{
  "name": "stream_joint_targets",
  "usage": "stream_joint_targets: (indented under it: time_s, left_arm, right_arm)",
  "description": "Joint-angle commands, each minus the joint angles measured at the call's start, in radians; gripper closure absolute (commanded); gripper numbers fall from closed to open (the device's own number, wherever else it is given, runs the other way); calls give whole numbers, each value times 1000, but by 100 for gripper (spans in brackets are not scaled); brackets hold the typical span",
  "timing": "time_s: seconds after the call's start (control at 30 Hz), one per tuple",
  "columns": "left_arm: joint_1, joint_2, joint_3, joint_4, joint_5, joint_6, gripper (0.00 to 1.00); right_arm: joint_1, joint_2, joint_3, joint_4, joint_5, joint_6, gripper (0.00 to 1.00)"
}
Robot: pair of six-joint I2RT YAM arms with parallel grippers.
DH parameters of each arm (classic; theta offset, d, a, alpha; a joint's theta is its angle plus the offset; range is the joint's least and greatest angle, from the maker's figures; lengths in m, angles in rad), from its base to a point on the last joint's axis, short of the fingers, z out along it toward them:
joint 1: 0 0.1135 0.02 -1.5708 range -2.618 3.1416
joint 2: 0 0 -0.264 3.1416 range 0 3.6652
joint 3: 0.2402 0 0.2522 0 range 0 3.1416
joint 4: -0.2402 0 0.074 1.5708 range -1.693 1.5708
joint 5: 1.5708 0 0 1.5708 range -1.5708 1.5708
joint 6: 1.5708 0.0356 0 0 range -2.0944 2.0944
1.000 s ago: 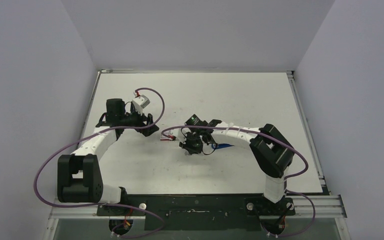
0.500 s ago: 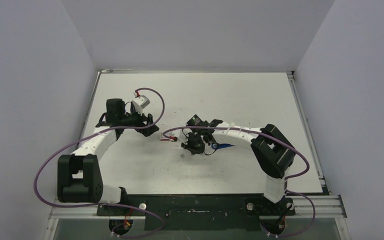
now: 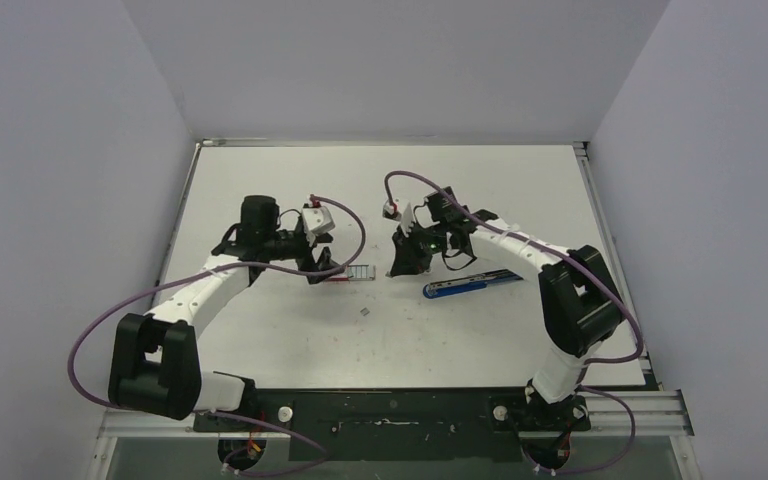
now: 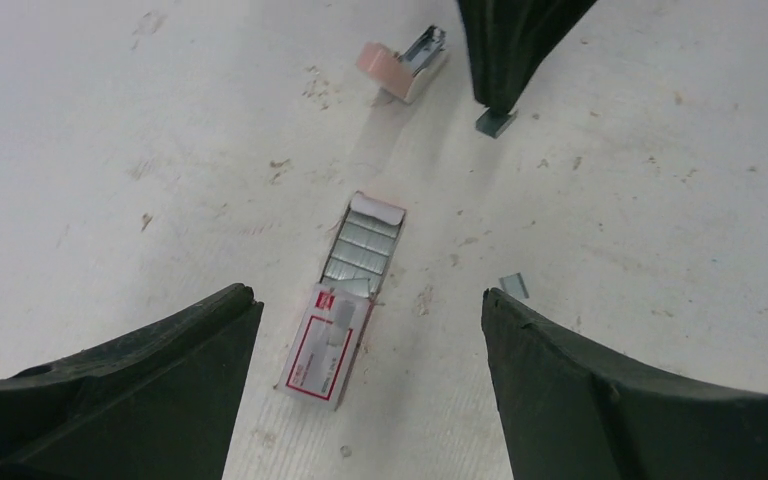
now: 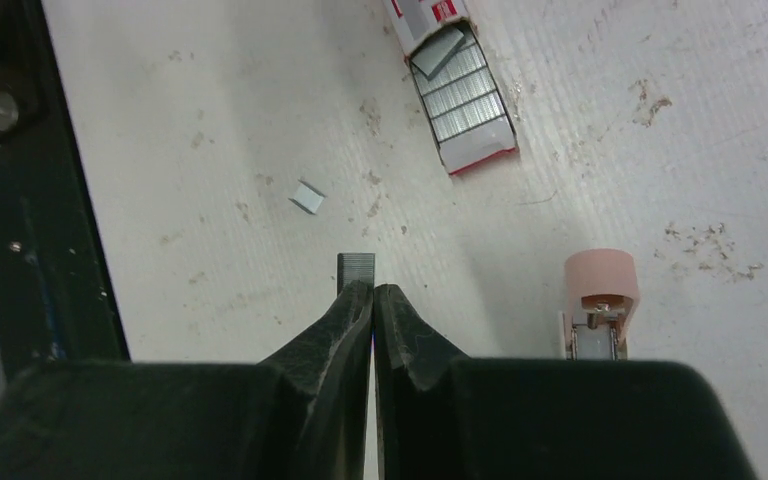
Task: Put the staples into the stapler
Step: Place the staple at the center of the board.
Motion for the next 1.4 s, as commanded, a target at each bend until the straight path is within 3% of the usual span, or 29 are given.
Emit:
stream_joint_targets:
  time_s: [0.0, 0.17, 0.37, 0.47, 0.87, 1.37]
  left_arm:
    - [-79, -9, 109, -83, 56, 125, 22]
    - [-185, 28, 247, -246, 57, 242, 27]
    - [-297, 72, 371, -443, -28, 534, 35]
    - [-349, 93, 409, -484, -71, 611, 40]
    - [-464, 136, 417, -516, -229, 737, 52]
    - [-527, 154, 417, -485, -363, 767, 72]
  right_arm:
    - [-25, -53, -13, 141, -197, 222, 94]
    - [-72, -82, -54, 282, -272, 451, 94]
    - [-100, -102, -127, 447, -361, 633, 94]
    - [-100, -106, -166, 546, -391, 712, 94]
    - [-118, -129, -224, 598, -396, 721, 94]
    - [-119, -124, -231, 603, -386, 712, 94]
